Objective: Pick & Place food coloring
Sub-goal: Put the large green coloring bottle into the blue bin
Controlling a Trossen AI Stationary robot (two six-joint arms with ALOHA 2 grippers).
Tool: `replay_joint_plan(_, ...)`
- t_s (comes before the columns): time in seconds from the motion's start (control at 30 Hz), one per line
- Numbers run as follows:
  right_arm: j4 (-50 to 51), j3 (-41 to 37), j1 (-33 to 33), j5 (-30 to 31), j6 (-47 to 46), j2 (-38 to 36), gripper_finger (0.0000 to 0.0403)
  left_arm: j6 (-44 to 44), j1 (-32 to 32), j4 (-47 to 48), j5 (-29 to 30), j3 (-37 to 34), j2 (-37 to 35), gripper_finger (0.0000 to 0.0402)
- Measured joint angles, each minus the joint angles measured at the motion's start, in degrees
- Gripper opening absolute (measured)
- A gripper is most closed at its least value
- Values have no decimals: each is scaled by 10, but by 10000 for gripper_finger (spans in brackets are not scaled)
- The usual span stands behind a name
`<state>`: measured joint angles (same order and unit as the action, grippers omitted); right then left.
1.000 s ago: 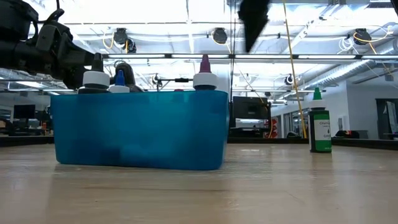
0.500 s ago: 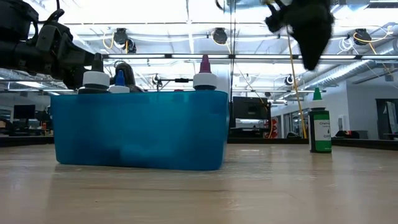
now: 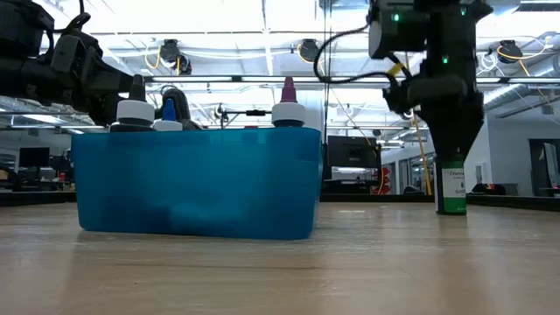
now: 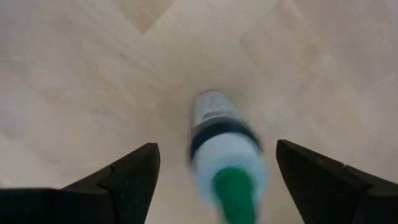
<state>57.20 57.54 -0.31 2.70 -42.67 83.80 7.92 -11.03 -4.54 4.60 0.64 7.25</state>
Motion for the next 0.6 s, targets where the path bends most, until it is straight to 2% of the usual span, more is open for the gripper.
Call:
replay_joint_plan(0.17, -45, -27, -19, 1, -1, 3, 306, 0, 0, 0, 0, 0, 0, 390)
replay_joint_plan(0.33, -35, -32, -31, -1, -1, 3, 294, 0, 0, 0, 0, 0, 0, 390)
replay_joint_plan(0.47, -32, -32, -35, -23, -1, 3, 258, 0, 0, 0, 0, 0, 0, 390)
replay_joint_plan(0.6, -41, -32, -34, -30, 10, 3, 197, 0, 0, 0, 0, 0, 0, 390)
